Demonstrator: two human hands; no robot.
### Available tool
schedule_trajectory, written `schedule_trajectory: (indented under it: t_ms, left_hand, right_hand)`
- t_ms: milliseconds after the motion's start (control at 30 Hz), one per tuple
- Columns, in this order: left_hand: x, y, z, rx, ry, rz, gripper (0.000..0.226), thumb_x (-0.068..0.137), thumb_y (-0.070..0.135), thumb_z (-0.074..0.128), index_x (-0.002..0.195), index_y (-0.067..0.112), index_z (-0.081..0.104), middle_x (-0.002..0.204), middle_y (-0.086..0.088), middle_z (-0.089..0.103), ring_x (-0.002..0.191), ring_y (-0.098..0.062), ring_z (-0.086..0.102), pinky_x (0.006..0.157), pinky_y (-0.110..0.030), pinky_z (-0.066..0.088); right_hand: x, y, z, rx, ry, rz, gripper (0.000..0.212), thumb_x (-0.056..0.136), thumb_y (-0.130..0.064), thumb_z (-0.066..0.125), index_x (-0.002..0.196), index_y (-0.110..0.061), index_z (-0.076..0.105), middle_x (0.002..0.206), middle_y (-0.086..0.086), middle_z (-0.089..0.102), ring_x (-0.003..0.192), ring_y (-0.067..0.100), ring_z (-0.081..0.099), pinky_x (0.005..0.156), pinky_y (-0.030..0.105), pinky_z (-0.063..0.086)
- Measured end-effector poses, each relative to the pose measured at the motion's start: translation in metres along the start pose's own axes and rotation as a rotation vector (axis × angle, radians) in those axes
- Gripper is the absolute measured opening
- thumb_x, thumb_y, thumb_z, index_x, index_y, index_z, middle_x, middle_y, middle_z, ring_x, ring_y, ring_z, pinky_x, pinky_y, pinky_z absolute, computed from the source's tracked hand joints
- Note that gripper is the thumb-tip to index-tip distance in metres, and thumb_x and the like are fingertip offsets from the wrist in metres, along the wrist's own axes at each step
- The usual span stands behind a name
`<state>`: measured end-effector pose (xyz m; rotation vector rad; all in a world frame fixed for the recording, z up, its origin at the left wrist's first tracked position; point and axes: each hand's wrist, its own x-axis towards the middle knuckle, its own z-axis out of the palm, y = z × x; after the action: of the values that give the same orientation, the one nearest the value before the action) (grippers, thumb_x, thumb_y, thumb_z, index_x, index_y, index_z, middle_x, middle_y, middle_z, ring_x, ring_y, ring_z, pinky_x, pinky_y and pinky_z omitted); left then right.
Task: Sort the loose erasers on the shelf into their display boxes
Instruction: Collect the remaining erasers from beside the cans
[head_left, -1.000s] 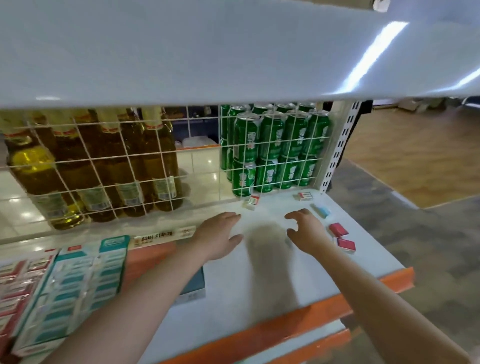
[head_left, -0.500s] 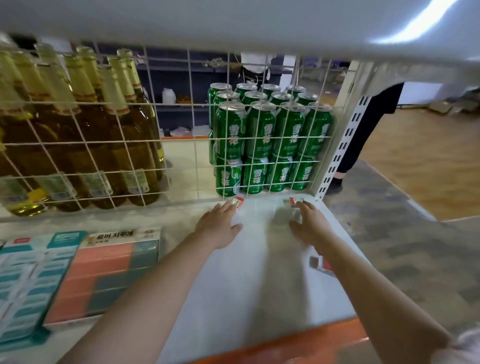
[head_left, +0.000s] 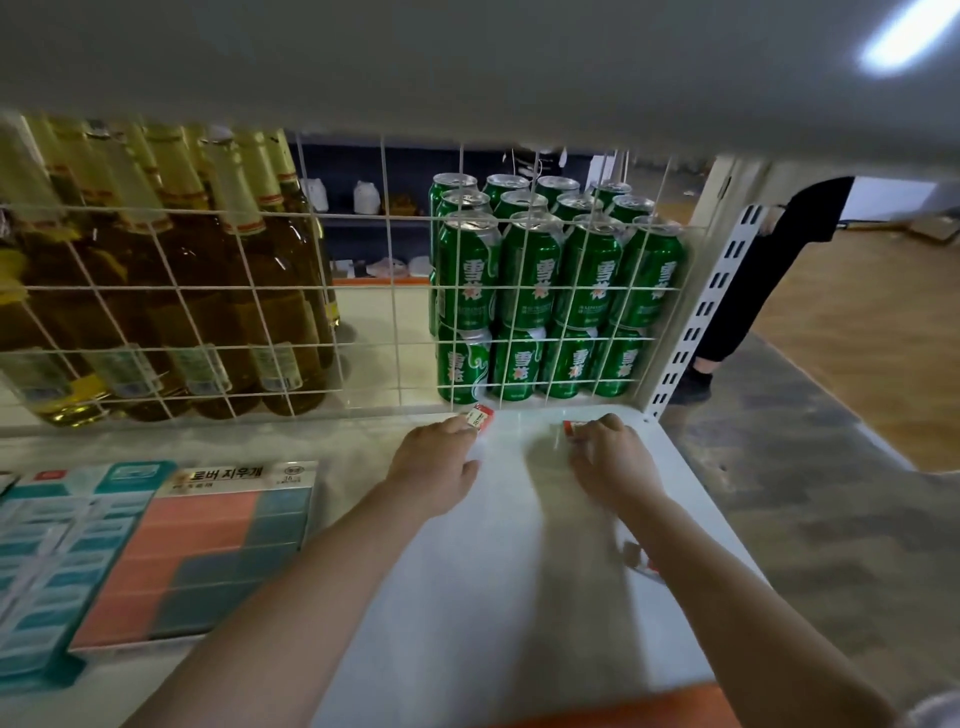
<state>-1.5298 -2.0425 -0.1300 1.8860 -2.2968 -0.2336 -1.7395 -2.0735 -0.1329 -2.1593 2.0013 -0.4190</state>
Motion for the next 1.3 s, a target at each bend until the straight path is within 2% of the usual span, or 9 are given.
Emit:
schedule_trajectory:
  t_ms: [200, 367, 433, 633, 700, 800, 1000, 1133, 1300]
  left_hand:
    - [0.006, -0.001, -0.001, 0.018, 0.005, 0.007, 0.041, 0.095, 0.034, 0.044, 0.132, 0.014, 0.044, 0.139, -0.001, 0.039, 0.124, -0.022, 0.042, 0.100, -0.031, 0.034]
    - [0.014, 0.002, 0.003, -0.110, -0.090, -0.072, 0.062, 0.096, 0.036, 0.042, 0.149, 0.016, 0.017, 0.154, -0.002, 0.022, 0.136, -0.023, 0.032, 0.106, -0.033, 0.033]
    - [0.013, 0.005, 0.005, -0.142, -0.092, -0.081, 0.056, 0.097, 0.034, 0.042, 0.147, 0.015, 0.024, 0.152, -0.001, 0.029, 0.136, -0.021, 0.033, 0.107, -0.031, 0.033]
    - [0.007, 0.012, -0.005, -0.131, -0.018, -0.026, 0.031, 0.094, 0.034, 0.048, 0.112, 0.012, 0.061, 0.117, -0.006, 0.061, 0.109, -0.026, 0.055, 0.083, -0.029, 0.042]
    - [0.004, 0.013, -0.009, -0.075, -0.021, -0.013, 0.029, 0.092, 0.039, 0.050, 0.088, 0.012, 0.060, 0.101, -0.008, 0.064, 0.096, -0.028, 0.058, 0.071, -0.028, 0.038]
    - [-0.004, 0.013, -0.012, -0.079, 0.005, -0.029, 0.034, 0.088, 0.046, 0.054, 0.082, 0.014, 0.063, 0.093, -0.003, 0.065, 0.089, -0.023, 0.058, 0.065, -0.026, 0.031]
    - [-0.016, 0.018, -0.003, -0.138, 0.071, -0.146, 0.032, 0.085, 0.044, 0.060, 0.104, 0.019, 0.057, 0.111, 0.001, 0.060, 0.102, -0.020, 0.055, 0.075, -0.029, 0.035]
    - [-0.021, 0.014, 0.003, -0.201, 0.086, -0.285, 0.037, 0.087, 0.042, 0.058, 0.114, 0.017, 0.057, 0.118, -0.004, 0.053, 0.110, -0.024, 0.050, 0.087, -0.033, 0.042]
    - [-0.022, 0.002, 0.009, -0.401, 0.104, -0.357, 0.028, 0.081, 0.035, 0.067, 0.103, 0.018, 0.064, 0.112, -0.004, 0.055, 0.105, -0.022, 0.053, 0.089, -0.032, 0.044]
  right_hand:
    - [-0.003, -0.008, 0.000, 0.061, 0.003, -0.039, 0.031, 0.089, -0.020, 0.052, 0.117, -0.011, 0.063, 0.116, 0.010, 0.054, 0.112, 0.028, 0.048, 0.091, 0.033, 0.042]
    - [-0.004, -0.005, -0.005, 0.106, -0.064, -0.010, 0.039, 0.088, -0.011, 0.047, 0.126, -0.012, 0.054, 0.128, 0.008, 0.052, 0.116, 0.028, 0.048, 0.092, 0.032, 0.040]
    - [-0.005, -0.004, -0.006, 0.088, -0.093, -0.011, 0.041, 0.089, -0.013, 0.046, 0.130, -0.012, 0.049, 0.131, 0.008, 0.052, 0.117, 0.028, 0.048, 0.092, 0.032, 0.041]
    - [-0.007, -0.006, -0.009, 0.165, -0.068, 0.035, 0.032, 0.084, -0.011, 0.053, 0.114, -0.013, 0.063, 0.117, 0.010, 0.060, 0.105, 0.026, 0.055, 0.077, 0.026, 0.041]
    - [-0.010, -0.007, -0.009, 0.168, -0.071, 0.038, 0.029, 0.082, -0.014, 0.057, 0.110, -0.015, 0.066, 0.114, 0.008, 0.062, 0.102, 0.026, 0.057, 0.072, 0.025, 0.037]
    - [-0.014, -0.010, -0.008, 0.186, -0.043, 0.065, 0.025, 0.082, -0.022, 0.061, 0.106, -0.014, 0.066, 0.110, 0.008, 0.063, 0.099, 0.025, 0.057, 0.067, 0.025, 0.036]
    - [-0.012, -0.017, -0.004, 0.086, -0.037, 0.129, 0.046, 0.089, -0.038, 0.054, 0.121, -0.005, 0.055, 0.120, 0.015, 0.055, 0.110, 0.032, 0.053, 0.087, 0.034, 0.042]
    - [-0.012, -0.018, -0.002, 0.075, -0.050, 0.164, 0.040, 0.090, -0.039, 0.049, 0.100, -0.004, 0.066, 0.106, 0.016, 0.054, 0.096, 0.033, 0.054, 0.078, 0.033, 0.043]
    - [-0.018, -0.020, -0.004, 0.148, -0.017, 0.177, 0.025, 0.085, -0.017, 0.049, 0.100, -0.008, 0.066, 0.102, 0.014, 0.061, 0.091, 0.031, 0.055, 0.068, 0.029, 0.039]
